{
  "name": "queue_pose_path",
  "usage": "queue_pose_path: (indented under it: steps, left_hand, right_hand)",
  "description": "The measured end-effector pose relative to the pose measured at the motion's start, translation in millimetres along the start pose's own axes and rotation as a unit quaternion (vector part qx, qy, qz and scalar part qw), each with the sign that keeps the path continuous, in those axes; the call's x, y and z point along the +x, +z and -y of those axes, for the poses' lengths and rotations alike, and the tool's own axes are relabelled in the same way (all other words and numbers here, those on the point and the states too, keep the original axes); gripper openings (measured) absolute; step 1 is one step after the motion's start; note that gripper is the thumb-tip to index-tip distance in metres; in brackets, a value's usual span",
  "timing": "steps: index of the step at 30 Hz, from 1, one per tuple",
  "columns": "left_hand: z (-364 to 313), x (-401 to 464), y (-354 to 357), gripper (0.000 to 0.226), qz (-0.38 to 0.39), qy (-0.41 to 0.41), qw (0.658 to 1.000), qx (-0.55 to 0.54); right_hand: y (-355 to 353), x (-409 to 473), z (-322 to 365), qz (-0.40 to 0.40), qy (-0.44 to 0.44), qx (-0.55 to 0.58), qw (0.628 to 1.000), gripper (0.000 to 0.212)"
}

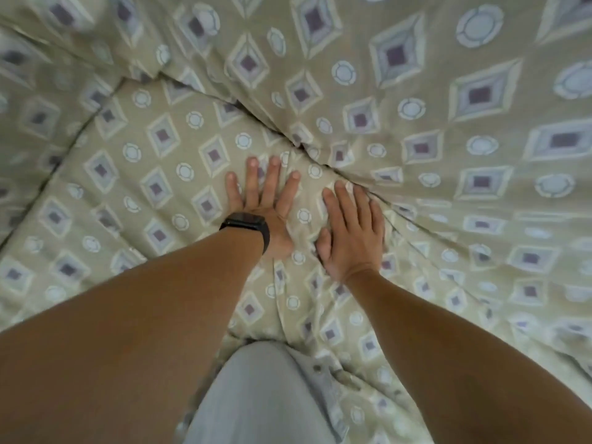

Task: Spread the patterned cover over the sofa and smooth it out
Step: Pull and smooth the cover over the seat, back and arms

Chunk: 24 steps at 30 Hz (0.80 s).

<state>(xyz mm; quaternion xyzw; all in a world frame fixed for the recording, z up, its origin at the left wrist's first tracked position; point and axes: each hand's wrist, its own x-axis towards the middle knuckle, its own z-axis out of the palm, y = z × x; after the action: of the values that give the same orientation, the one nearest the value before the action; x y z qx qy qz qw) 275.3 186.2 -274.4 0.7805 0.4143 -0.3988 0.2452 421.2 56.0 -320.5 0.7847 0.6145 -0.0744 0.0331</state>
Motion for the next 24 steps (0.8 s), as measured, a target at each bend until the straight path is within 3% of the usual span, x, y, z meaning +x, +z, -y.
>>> queue_pose_path:
  steps: [7, 17, 24]
  left_hand:
    - [6, 8, 11, 0.130, -0.041, 0.020, 0.999, 0.003]
    - [6, 13, 22, 0.124, -0.090, 0.033, 0.995, -0.013]
    - [-9, 6, 37, 0.122, -0.194, 0.005, 0.981, -0.028]
  right_hand:
    - [3, -1, 1, -0.055, 0.010, -0.020, 0.998, 0.067]
    - [8, -1, -1, -0.058, 0.001, -0.032, 0.998, 0.067]
    - [15, -1, -3, -0.075, 0.003, 0.013, 0.997, 0.069]
